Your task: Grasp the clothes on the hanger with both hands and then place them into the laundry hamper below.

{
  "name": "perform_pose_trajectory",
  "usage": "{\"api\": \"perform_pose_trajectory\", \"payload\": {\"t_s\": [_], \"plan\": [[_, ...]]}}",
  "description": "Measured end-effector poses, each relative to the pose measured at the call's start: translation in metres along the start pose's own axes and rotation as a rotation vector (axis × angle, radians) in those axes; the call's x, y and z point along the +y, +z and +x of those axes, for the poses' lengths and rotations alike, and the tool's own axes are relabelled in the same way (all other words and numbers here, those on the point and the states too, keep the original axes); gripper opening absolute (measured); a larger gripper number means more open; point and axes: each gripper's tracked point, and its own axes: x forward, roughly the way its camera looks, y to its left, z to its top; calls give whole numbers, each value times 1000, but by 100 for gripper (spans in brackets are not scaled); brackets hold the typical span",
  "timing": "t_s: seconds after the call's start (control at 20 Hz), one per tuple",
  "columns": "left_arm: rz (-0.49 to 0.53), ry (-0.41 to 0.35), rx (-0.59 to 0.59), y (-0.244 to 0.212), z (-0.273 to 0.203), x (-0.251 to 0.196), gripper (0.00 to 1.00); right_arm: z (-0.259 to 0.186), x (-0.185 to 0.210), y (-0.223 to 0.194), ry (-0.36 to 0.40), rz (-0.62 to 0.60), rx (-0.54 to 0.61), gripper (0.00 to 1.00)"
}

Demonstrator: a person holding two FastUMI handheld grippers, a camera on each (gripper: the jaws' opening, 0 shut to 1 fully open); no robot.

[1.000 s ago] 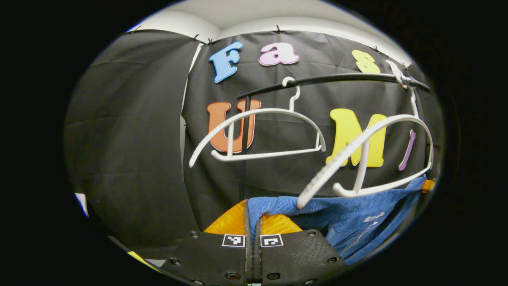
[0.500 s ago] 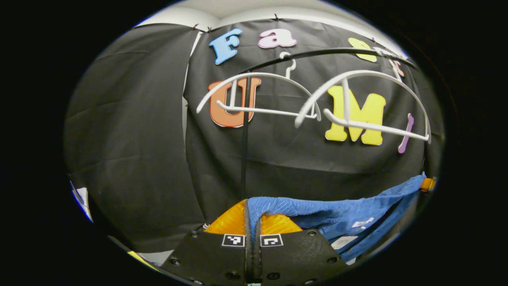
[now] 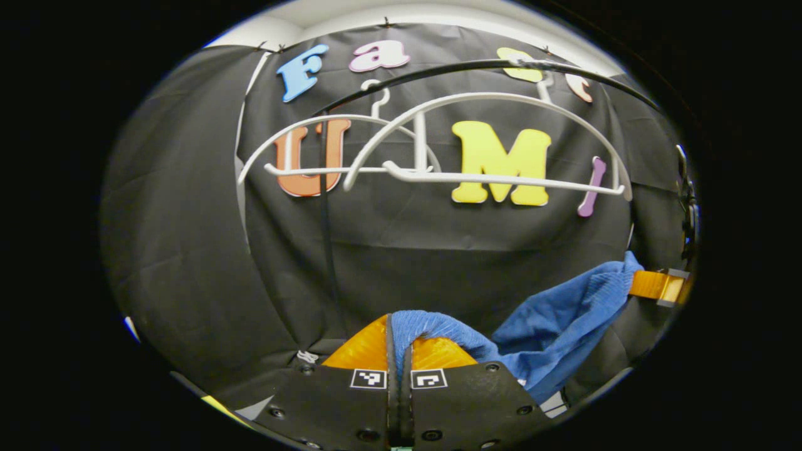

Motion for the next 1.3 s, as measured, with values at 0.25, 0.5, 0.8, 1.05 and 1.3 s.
{"api": "perform_pose_trajectory", "payload": {"t_s": [0.25,0.5,0.8,1.05,1.3], "plan": [[62,-103,-5,1,-9,-33,0,1,35,-21,30,-35,29,4],[33,-152,51,-40,-7,-50,0,-2,37,-82,13,-52,117,4],[-7,-172,150,-126,1,-62,0,1,10,-165,-47,-81,254,4],[-48,-160,270,-200,0,-68,1,-8,-11,-236,-90,-94,390,4],[-38,-119,402,-273,-8,-60,0,-6,-23,-296,-139,-127,518,4]]}}
